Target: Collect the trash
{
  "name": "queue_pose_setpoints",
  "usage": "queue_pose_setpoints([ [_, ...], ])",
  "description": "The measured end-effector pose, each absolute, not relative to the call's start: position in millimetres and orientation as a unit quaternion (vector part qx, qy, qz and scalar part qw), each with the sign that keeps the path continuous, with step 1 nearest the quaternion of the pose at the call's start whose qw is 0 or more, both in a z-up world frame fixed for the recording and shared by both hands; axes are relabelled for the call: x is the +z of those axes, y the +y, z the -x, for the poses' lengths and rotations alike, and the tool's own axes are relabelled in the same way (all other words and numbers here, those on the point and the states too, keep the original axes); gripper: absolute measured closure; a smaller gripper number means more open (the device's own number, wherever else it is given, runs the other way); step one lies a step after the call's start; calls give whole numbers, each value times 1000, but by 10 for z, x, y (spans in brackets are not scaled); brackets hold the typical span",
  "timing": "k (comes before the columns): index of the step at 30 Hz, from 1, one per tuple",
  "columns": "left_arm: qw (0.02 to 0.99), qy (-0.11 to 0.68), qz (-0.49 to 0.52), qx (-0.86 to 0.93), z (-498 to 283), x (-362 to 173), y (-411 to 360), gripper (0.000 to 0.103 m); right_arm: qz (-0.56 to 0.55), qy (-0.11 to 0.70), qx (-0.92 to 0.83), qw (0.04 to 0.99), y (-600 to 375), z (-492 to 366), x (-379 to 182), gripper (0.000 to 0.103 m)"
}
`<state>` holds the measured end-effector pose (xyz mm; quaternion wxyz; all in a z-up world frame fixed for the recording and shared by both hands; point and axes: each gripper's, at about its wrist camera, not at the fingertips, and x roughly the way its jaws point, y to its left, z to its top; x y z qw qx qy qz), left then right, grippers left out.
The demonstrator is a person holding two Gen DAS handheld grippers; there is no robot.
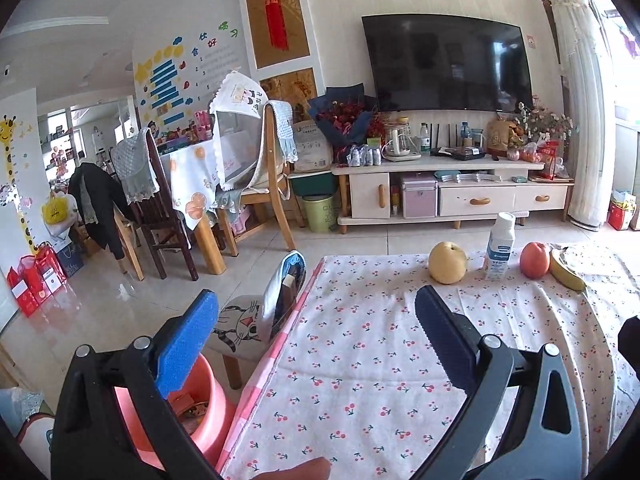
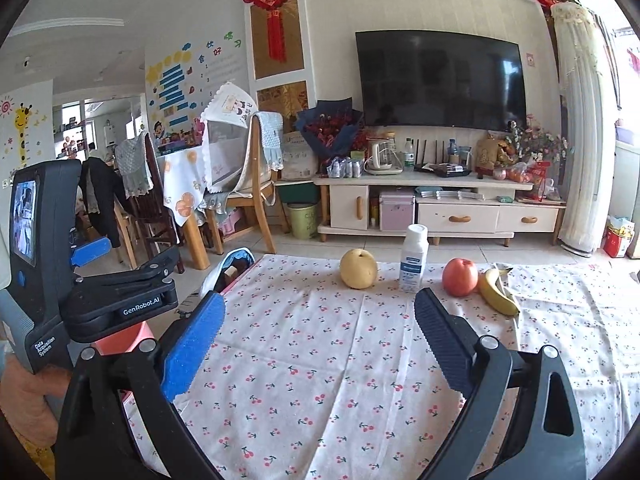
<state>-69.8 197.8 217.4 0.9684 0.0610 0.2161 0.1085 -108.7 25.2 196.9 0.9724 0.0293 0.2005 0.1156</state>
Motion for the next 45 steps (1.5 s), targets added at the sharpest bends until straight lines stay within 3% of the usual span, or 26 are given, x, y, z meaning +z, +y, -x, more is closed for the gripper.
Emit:
queue_pose_setpoints([
  [24,976,198,-64,61,856,2256,1074,4,-16,162,18,987,-549,1300,1973,8],
  [45,977,199,-64,47,876,2227,961,4,-13,155,7,988,-635,1261,1943,8],
])
